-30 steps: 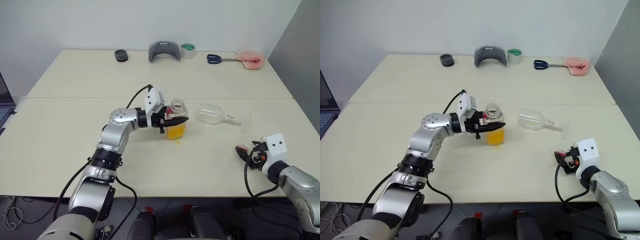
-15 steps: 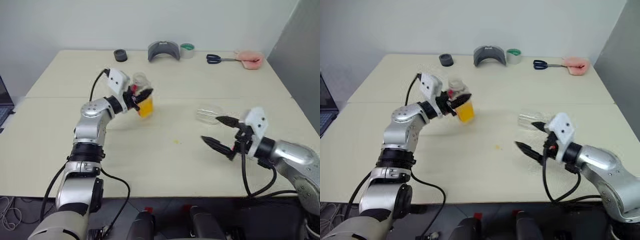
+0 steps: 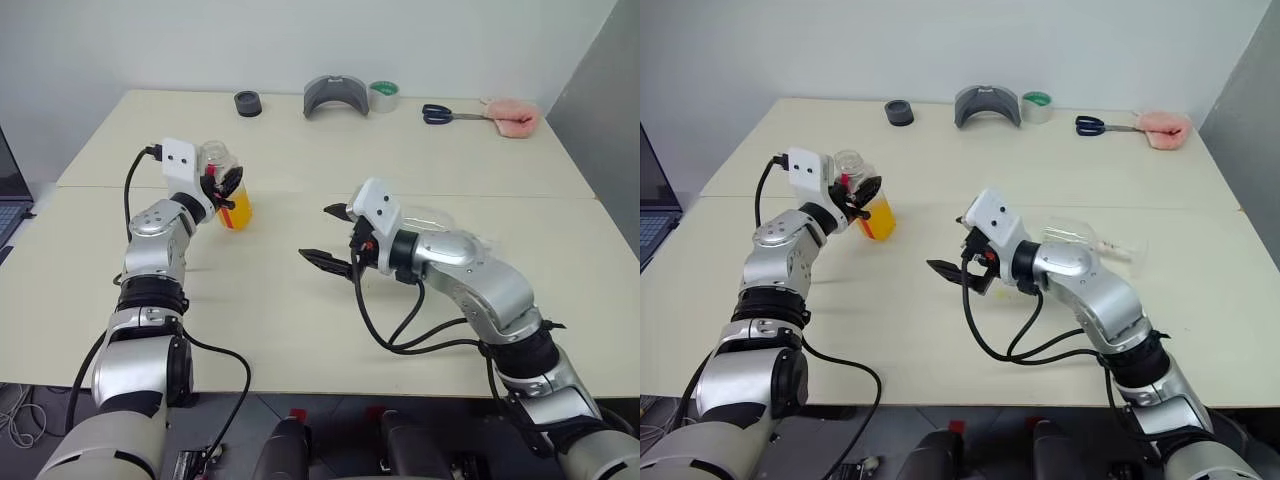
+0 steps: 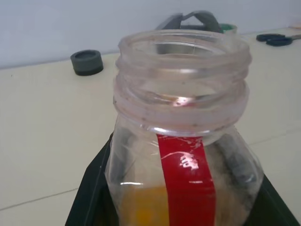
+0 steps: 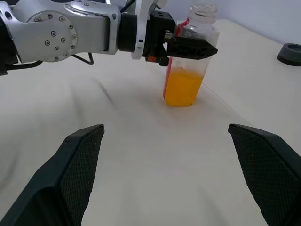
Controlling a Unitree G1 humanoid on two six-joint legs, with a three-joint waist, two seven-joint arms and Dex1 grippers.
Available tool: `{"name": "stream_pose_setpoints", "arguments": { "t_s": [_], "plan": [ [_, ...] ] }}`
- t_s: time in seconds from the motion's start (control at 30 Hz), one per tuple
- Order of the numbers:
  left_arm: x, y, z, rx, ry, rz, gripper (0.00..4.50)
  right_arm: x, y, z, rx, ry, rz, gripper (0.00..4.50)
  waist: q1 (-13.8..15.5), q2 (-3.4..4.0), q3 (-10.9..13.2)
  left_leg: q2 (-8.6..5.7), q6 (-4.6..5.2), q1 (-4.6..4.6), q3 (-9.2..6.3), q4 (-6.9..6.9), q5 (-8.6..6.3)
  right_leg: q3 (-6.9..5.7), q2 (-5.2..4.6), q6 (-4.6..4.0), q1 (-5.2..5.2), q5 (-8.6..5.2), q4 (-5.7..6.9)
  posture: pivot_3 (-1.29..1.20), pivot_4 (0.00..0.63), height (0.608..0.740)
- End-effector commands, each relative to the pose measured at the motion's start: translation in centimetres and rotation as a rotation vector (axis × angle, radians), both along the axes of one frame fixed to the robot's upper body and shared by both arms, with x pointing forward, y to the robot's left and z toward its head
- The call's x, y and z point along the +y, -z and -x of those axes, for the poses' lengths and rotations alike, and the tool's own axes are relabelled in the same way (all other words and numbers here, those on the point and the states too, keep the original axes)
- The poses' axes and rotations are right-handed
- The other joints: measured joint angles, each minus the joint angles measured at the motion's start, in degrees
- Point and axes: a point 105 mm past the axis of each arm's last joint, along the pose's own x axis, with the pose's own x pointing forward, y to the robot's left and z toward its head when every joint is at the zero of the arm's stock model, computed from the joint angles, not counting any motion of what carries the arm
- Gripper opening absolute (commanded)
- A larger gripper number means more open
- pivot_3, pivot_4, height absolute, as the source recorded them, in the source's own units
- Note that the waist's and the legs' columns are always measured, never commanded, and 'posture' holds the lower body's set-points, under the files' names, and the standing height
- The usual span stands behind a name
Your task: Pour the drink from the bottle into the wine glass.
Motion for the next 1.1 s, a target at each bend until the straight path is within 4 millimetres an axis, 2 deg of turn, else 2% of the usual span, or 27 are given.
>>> {"name": "stream_pose_setpoints", "arguments": {
  "t_s": [0.03,0.27,0.47,0.77,0.87,1.1],
  "plan": [
    [0.2,-1.6,-0.1,-0.066,-0.018,0.000,2.43,0.5,-1.5,0.1,-0.068,-0.015,-0.021,4.50,-0.04,0.00,0.00,0.00,0.00,0.01,0.02,0.01,0.00,0.01,0.01,0.00,0.00,0.00,0.03,0.00,0.150,0.740],
    [0.2,-0.8,0.0,-0.066,-0.024,-0.005,4.47,0.8,-1.6,0.3,-0.066,-0.013,-0.037,4.50,-0.32,0.00,0.00,0.01,0.00,0.04,0.04,0.05,0.00,0.05,0.04,0.00,-0.02,0.00,0.18,0.00,0.150,0.740],
    [0.0,0.1,0.3,-0.067,-0.020,-0.007,4.47,0.7,-1.3,0.2,-0.059,-0.001,-0.041,4.50,-0.65,0.00,0.00,0.02,0.01,0.05,0.03,0.08,0.00,0.05,0.04,0.00,-0.04,0.00,0.24,0.00,0.150,0.740],
    [0.7,2.3,1.3,-0.076,-0.075,0.005,4.47,0.2,-0.3,0.4,-0.040,0.015,-0.035,4.50,-0.96,0.00,-0.01,0.01,0.01,0.04,0.02,0.13,-0.01,0.06,0.04,0.00,-0.05,0.00,0.32,0.00,0.150,0.740],
    [0.7,3.4,1.7,-0.070,-0.089,-0.003,4.47,-0.4,0.4,0.4,-0.051,0.045,-0.017,4.50,-0.94,-0.01,-0.01,0.01,0.01,0.03,0.03,0.20,-0.01,0.07,0.03,0.00,-0.05,0.00,0.34,0.00,0.150,0.740],
    [0.8,4.4,2.9,-0.079,-0.119,-0.030,4.47,-2.1,1.3,0.9,-0.156,0.121,0.038,4.50,-0.92,-0.01,-0.01,0.01,0.03,0.03,0.05,0.28,-0.02,0.11,0.03,0.00,-0.06,0.00,0.45,0.00,0.150,0.740]
  ]
}}
